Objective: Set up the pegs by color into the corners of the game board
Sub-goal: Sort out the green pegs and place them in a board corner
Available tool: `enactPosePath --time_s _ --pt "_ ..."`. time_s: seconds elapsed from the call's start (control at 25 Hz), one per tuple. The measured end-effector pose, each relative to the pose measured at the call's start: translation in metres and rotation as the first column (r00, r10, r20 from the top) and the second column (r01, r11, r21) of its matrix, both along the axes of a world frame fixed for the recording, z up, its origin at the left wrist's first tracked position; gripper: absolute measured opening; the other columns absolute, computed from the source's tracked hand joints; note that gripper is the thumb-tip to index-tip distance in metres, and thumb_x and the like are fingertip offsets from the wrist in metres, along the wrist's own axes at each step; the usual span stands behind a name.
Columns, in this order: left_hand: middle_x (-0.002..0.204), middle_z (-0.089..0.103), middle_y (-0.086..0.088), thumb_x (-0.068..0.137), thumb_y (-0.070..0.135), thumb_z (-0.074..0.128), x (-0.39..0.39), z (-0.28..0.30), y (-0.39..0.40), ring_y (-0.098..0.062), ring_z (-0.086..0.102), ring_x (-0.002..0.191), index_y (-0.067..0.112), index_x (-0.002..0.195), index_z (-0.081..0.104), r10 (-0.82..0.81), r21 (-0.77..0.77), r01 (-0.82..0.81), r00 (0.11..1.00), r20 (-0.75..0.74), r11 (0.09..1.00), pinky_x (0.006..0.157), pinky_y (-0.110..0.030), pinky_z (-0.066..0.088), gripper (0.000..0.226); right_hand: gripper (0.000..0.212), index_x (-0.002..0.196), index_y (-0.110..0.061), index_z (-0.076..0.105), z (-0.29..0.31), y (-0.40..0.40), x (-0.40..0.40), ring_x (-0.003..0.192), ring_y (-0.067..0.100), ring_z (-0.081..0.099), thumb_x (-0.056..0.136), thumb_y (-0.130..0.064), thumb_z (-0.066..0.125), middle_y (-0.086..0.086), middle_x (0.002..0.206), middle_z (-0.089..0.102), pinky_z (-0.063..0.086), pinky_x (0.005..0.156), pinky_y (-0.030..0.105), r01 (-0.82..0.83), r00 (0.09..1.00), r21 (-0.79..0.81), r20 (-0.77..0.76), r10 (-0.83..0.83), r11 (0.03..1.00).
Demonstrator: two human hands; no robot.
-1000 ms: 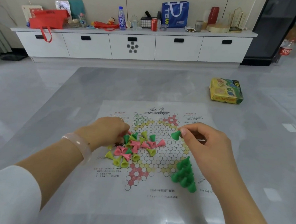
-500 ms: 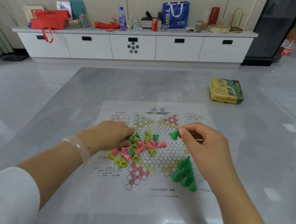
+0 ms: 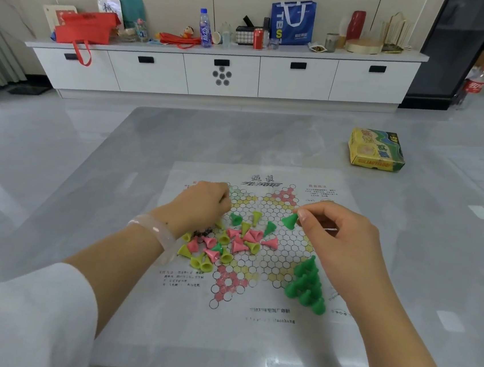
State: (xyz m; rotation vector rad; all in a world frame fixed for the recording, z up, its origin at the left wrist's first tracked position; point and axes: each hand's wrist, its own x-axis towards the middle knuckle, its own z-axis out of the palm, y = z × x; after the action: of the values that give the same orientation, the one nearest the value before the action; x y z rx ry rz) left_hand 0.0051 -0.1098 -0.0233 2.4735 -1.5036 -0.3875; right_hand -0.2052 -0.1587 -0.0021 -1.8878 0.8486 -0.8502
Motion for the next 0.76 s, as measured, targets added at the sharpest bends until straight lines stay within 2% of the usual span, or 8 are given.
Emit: enactPosePath --time_s 0.16,0.32,0.4,0.52,0.64,0.72,0.76 --pt "0.064 0.045 0.003 0.093 0.040 0.041 -0.009 0.000 -0.018 -0.010 0.040 0.054 0.010 0.083 0.046 -0.050 0.094 0.043 0.997 0.066 0.995 0.049 -0.020 0.032 0.032 0.018 0.073 -0.036 0.062 0.000 0.000 0.000 0.078 -0.010 0.055 0.085 -0.022 0.059 -0.018 0.074 0.064 0.040 0.063 -0.002 0.004 1.000 -0.010 -0.006 -0.004 1.000" --pt "0.056 0.041 0.001 0.090 0.048 0.043 -0.018 -0.006 -0.029 -0.010 0.037 0.047 0.010 0.062 0.037 0.009 0.287 -0.062 0.984 0.181 0.956 0.046 -0.019 0.035 0.048 0.017 0.073 -0.034 0.062 0.000 -0.001 0.000 0.075 -0.012 0.055 0.085 -0.022 0.059 -0.018 0.073 0.063 0.040 0.063 -0.003 0.009 1.000 -0.015 -0.006 -0.009 1.000" --pt "0.057 0.041 0.002 0.091 0.045 0.043 -0.024 -0.006 -0.030 -0.010 0.037 0.048 0.011 0.060 0.036 0.023 0.329 -0.100 0.973 0.229 0.939 0.045 -0.020 0.034 0.047 0.015 0.075 -0.033 0.063 -0.001 -0.001 -0.001 0.076 -0.012 0.054 0.085 -0.022 0.058 -0.018 0.074 0.064 0.039 0.062 -0.003 0.007 1.000 -0.013 -0.007 -0.007 1.000" --pt "0.060 0.040 0.002 0.093 0.029 0.045 -0.026 -0.003 -0.028 -0.011 0.037 0.049 0.012 0.061 0.037 0.011 0.319 -0.096 0.966 0.260 0.943 0.044 -0.019 0.032 0.037 0.013 0.077 -0.030 0.065 -0.001 -0.003 -0.003 0.073 -0.014 0.054 0.085 -0.021 0.058 -0.018 0.074 0.063 0.039 0.062 -0.003 0.016 1.000 -0.013 -0.005 -0.016 1.000" --pt "0.061 0.040 0.001 0.089 0.017 0.048 -0.023 -0.001 -0.023 -0.012 0.037 0.050 0.013 0.062 0.035 0.046 0.235 -0.084 0.986 0.162 0.968 0.044 -0.020 0.031 0.030 0.015 0.076 -0.030 0.065 -0.001 -0.002 -0.005 0.075 -0.011 0.055 0.085 -0.020 0.058 -0.018 0.074 0.064 0.040 0.061 -0.002 0.021 1.000 -0.001 0.003 -0.021 1.000" --pt "0.063 0.044 0.000 0.090 0.018 0.048 -0.022 0.005 -0.014 -0.012 0.039 0.051 0.010 0.069 0.042 0.115 0.067 -0.114 0.993 -0.009 0.991 0.046 -0.020 0.033 0.023 0.017 0.075 -0.032 0.064 -0.001 -0.002 -0.006 0.076 -0.010 0.056 0.085 -0.020 0.059 -0.018 0.074 0.064 0.040 0.061 -0.002 0.026 1.000 0.004 0.003 -0.026 1.000" --pt "0.064 0.047 0.000 0.091 0.020 0.047 -0.024 0.009 -0.007 -0.013 0.040 0.051 0.009 0.075 0.047 0.160 -0.053 -0.170 0.975 -0.153 0.984 0.047 -0.021 0.034 0.020 0.017 0.074 -0.034 0.063 -0.001 -0.002 -0.006 0.076 -0.010 0.056 0.084 -0.020 0.060 -0.019 0.074 0.064 0.041 0.061 -0.002 0.030 1.000 0.005 0.000 -0.030 1.000"
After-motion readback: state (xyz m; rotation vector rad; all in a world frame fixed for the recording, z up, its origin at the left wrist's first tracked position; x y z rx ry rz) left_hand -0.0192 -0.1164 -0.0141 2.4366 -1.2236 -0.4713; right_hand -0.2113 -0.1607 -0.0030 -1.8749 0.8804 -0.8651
